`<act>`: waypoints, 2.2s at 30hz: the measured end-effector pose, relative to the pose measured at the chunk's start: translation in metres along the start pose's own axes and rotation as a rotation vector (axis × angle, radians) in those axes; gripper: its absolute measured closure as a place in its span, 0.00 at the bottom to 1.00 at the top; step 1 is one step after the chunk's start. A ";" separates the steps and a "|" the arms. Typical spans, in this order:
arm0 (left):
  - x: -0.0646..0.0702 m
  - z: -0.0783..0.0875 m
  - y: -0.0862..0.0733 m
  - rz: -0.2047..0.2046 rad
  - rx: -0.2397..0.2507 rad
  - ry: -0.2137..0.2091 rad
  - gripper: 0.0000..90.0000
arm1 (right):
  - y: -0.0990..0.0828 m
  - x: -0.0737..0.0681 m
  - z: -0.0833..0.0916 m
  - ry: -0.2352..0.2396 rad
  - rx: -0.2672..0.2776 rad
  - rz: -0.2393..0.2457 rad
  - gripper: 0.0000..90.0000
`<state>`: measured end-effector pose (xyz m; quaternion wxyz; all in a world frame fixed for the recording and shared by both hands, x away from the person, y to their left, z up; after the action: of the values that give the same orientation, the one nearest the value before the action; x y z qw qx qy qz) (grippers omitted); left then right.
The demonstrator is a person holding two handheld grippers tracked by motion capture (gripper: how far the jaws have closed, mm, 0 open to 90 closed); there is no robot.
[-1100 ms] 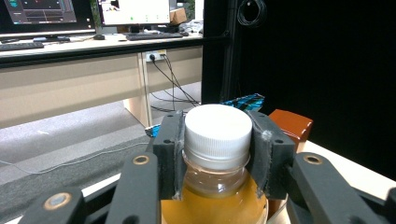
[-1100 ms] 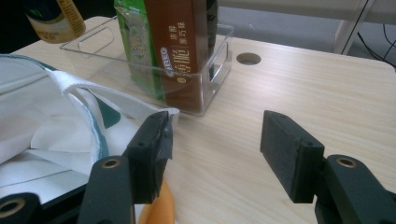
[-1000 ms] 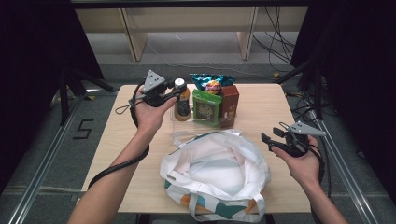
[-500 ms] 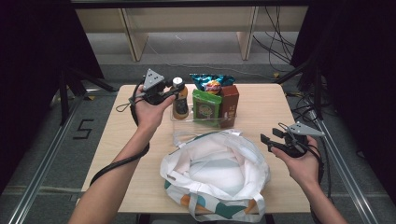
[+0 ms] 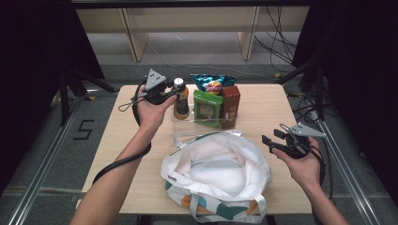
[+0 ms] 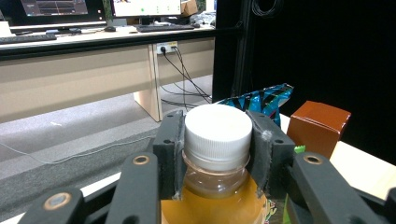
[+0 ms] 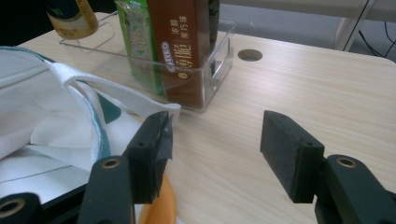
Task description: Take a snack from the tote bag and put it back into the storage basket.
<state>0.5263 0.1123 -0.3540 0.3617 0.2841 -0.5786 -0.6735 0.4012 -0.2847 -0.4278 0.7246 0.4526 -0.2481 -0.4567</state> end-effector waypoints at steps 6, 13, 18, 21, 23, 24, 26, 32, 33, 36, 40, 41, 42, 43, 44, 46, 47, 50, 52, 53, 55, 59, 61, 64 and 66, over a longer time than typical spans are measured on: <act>-0.003 -0.004 -0.002 -0.004 -0.006 0.004 0.66 | 0.001 -0.001 0.001 0.003 -0.007 -0.004 0.48; -0.004 -0.008 -0.004 0.004 -0.004 0.015 0.65 | 0.000 -0.003 0.002 0.012 -0.008 -0.040 0.48; -0.006 -0.010 -0.006 0.005 -0.010 0.018 0.65 | 0.000 -0.001 0.003 0.007 -0.012 -0.019 0.48; -0.006 -0.012 -0.008 0.001 -0.015 0.021 0.65 | -0.001 0.001 0.000 0.015 0.012 0.008 0.48; -0.007 -0.013 -0.009 0.002 -0.019 0.020 0.65 | -0.002 -0.001 0.001 0.009 -0.004 -0.010 0.48; -0.007 -0.014 -0.010 -0.001 -0.021 0.020 0.65 | -0.001 0.000 0.002 0.016 -0.016 -0.005 0.48; -0.007 -0.015 -0.012 0.005 -0.021 0.023 0.65 | -0.002 -0.002 0.002 0.010 -0.014 -0.022 0.48; -0.010 -0.018 -0.019 0.004 -0.044 0.026 0.65 | -0.002 -0.002 0.003 0.013 -0.027 -0.031 0.48; -0.010 -0.018 -0.021 0.006 -0.046 0.027 0.65 | -0.002 -0.002 0.002 0.010 -0.013 -0.029 0.48; -0.011 -0.019 -0.026 0.006 -0.063 0.026 0.65 | -0.003 -0.002 0.002 0.004 -0.023 -0.026 0.48; -0.012 -0.021 -0.034 0.010 -0.081 0.029 0.65 | -0.002 -0.001 0.001 0.018 -0.013 -0.021 0.48; -0.013 -0.021 -0.036 0.010 -0.085 0.031 0.65 | -0.002 -0.001 0.000 0.027 -0.004 -0.019 0.48; -0.013 -0.021 -0.038 0.006 -0.091 0.028 0.65 | -0.003 -0.001 0.000 0.026 -0.004 -0.020 0.48; -0.013 -0.022 -0.039 0.009 -0.097 0.029 0.65 | -0.003 -0.001 0.000 0.027 -0.007 -0.023 0.48; -0.014 -0.022 -0.041 0.014 -0.102 0.030 0.65 | -0.003 -0.002 0.000 0.027 -0.010 -0.026 0.48; -0.014 -0.022 -0.045 0.014 -0.109 0.031 0.65 | -0.003 -0.002 0.000 0.030 -0.011 -0.025 0.48; -0.014 -0.022 -0.046 0.010 -0.116 0.029 0.65 | -0.003 -0.002 0.000 0.029 -0.011 -0.025 0.48; -0.015 -0.023 -0.051 0.020 -0.123 0.034 0.65 | -0.003 -0.001 0.000 0.027 -0.011 -0.018 0.48; -0.015 -0.024 -0.054 0.020 -0.130 0.035 0.65 | -0.003 -0.001 0.000 0.024 -0.015 -0.020 0.48; -0.014 -0.024 -0.056 0.018 -0.134 0.034 0.65 | -0.003 -0.001 0.001 0.022 -0.018 -0.010 0.48; -0.014 -0.025 -0.058 0.023 -0.140 0.035 0.65 | -0.003 -0.001 0.000 0.023 -0.018 -0.011 0.48; -0.013 -0.026 -0.063 0.020 -0.150 0.035 0.65 | -0.003 -0.001 0.000 0.021 -0.019 -0.011 0.48; -0.013 -0.026 -0.065 0.025 -0.145 0.037 0.65 | -0.003 -0.001 0.000 0.019 -0.019 -0.017 0.48; -0.014 -0.026 -0.065 0.028 -0.147 0.035 0.65 | -0.003 -0.002 0.000 0.027 -0.017 -0.015 0.48; -0.014 -0.025 -0.065 0.029 -0.150 0.035 0.65 | -0.003 -0.001 0.001 0.014 -0.024 -0.003 0.48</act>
<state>0.5443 0.1136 -0.4230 0.4019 0.2596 -0.5241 -0.7046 0.3985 -0.2847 -0.4300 0.7310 0.4475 -0.2367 -0.4575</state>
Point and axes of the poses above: each handheld gripper's, and its own axes: z roughly backward along the jaws, y roughly out of its top, x roughly to its right, the point moved 2 cm from there along -z, roughly forward along the jaws
